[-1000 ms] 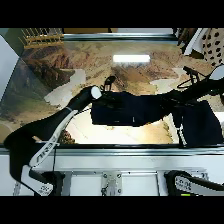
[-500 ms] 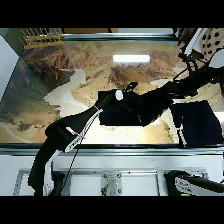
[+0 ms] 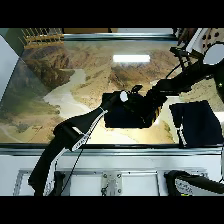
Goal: Fold the clothes and pants, and hang the long-sleeved shirts on hangers.
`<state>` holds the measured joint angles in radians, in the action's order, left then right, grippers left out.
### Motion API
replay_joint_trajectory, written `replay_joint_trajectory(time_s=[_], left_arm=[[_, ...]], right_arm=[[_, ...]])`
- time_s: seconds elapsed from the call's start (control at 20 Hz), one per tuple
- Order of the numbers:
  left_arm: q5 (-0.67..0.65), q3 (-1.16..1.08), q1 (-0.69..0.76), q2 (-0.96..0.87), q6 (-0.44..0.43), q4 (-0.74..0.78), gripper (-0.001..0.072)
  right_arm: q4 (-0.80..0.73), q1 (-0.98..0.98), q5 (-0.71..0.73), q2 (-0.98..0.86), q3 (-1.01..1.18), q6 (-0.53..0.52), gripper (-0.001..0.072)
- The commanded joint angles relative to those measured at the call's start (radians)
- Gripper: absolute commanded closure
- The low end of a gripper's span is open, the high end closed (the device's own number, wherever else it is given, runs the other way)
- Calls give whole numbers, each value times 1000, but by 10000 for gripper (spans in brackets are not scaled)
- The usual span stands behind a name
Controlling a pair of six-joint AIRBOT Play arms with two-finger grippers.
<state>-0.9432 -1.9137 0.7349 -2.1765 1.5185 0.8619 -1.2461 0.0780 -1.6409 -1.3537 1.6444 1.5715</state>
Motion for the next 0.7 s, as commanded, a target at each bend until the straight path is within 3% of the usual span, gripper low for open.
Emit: replay_joint_trajectory(time_s=[0.0,0.25,0.65], left_arm=[[-2,-4,-3,4,0,-2,703],[-8,-4,-14,21,0,-1,703],[-94,-4,-162,117,-2,3,703]], right_arm=[[2,23,40,-1,3,0,685],[4,31,43,-2,3,-1,685],[4,31,43,-2,3,-10,685]])
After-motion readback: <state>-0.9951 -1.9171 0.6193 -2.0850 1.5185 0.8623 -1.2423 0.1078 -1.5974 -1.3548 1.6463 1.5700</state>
